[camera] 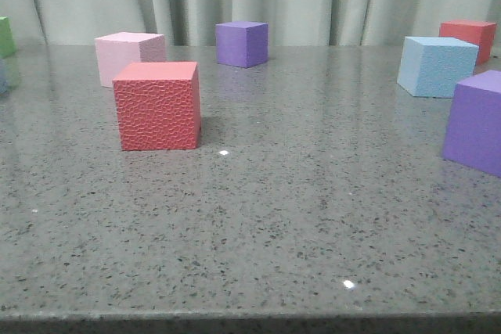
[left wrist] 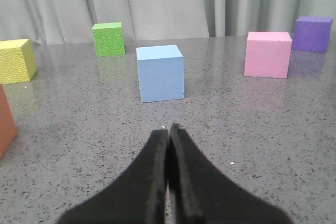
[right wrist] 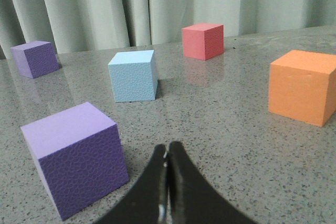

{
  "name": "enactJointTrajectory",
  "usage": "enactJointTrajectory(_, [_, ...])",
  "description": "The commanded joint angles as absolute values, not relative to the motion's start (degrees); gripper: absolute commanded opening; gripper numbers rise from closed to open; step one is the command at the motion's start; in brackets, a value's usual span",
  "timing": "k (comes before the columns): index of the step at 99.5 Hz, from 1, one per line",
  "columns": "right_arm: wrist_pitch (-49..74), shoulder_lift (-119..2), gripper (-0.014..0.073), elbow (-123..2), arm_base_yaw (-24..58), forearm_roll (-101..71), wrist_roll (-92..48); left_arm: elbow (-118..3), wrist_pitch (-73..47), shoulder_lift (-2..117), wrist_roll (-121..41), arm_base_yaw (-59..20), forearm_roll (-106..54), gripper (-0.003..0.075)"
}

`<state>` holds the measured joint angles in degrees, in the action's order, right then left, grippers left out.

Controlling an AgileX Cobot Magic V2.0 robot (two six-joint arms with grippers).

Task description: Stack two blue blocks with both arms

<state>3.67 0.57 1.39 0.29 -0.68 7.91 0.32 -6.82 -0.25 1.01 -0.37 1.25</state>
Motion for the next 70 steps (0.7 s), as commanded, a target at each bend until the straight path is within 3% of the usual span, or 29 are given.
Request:
enactJointTrajectory(1, [-0.8,1.8,-0.0113,0.4,-0.1,-0.5,7.8,0.3,-2.0,-2.1,1.1,-0.2,3.3,-0.0018])
enactJointTrajectory(70, [-4.1,1.8,-0.0113,0.4,-0.1,-0.5,7.8,0.3,-0.5,-2.1,1.1,-0.2,4.4,-0.0018])
